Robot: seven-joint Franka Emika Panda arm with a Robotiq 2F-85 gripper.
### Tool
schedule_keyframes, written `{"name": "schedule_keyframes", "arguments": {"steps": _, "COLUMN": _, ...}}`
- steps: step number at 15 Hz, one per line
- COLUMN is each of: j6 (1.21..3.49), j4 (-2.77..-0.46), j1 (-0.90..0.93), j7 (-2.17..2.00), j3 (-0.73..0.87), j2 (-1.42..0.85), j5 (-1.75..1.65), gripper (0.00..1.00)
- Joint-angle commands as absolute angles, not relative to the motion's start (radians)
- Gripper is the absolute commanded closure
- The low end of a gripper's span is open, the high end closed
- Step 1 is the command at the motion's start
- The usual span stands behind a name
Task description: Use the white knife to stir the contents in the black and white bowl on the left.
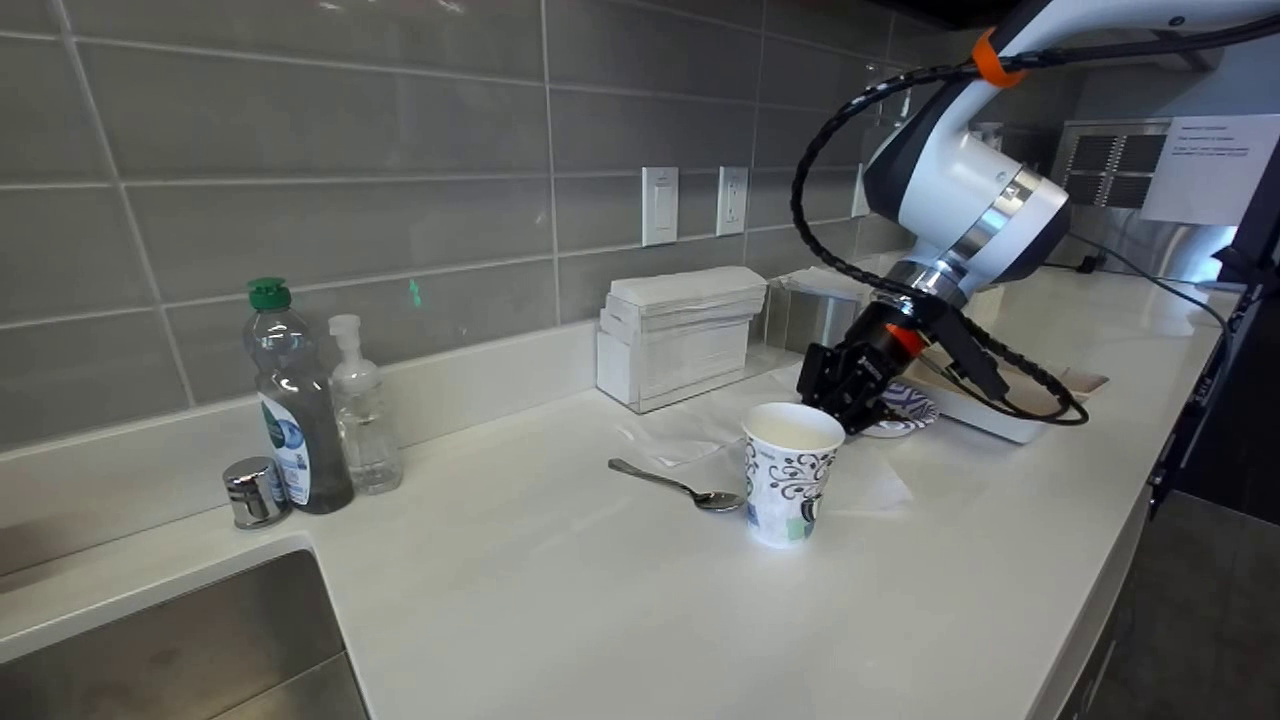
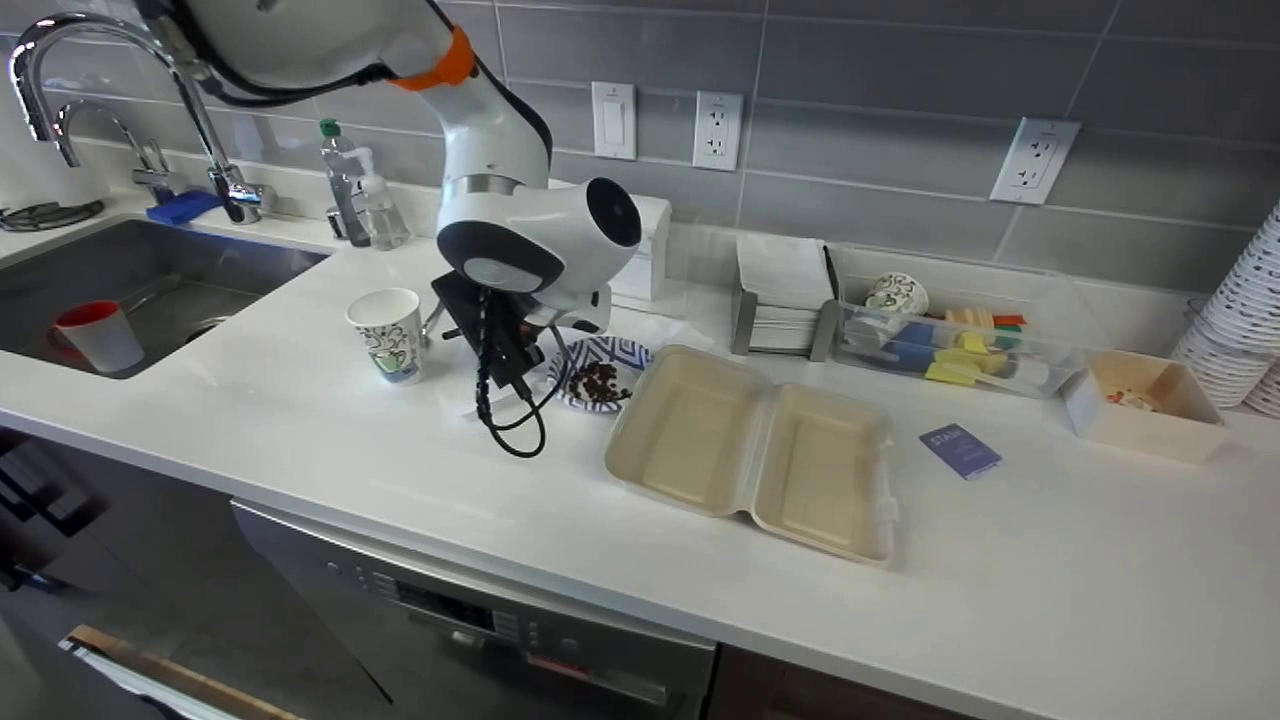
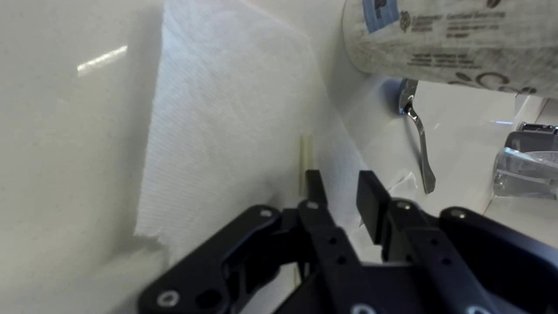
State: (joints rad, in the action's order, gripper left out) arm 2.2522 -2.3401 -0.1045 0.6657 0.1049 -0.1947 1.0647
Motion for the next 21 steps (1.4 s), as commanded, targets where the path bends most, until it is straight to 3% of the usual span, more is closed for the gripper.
{"name": "schedule_keyframes", "arguments": {"steps": 1, "j6": 2.259, "j4": -2.325, "j1": -0.108, "j7": 0.623, "j3": 0.099, "j2": -0.176, "j5": 1.030, "gripper": 0.41}}
{"name": "schedule_keyframes", "arguments": {"steps": 5, "j6": 2.212, "j4": -2.337, "j1": -0.101, "j7": 0.442, "j3": 0.112, "j2": -0.072, "j5": 0.826, "gripper": 0.10}}
{"name": "schedule_keyframes", "arguments": {"steps": 7, "j6": 2.179, "j4": -2.344, "j1": -0.102, "j7": 0.342, "j3": 0.113, "j2": -0.006, "j5": 0.689, "gripper": 0.00}}
{"name": "schedule_keyframes", "arguments": {"steps": 16, "j6": 2.092, "j4": -2.416, "j1": -0.104, "j7": 0.151, "j3": 0.073, "j2": 0.318, "j5": 0.058, "gripper": 0.00}}
{"name": "schedule_keyframes", "arguments": {"steps": 21, "j6": 1.801, "j4": -2.375, "j1": -0.084, "j7": 0.087, "j3": -0.008, "j2": 0.454, "j5": -0.183, "gripper": 0.00}}
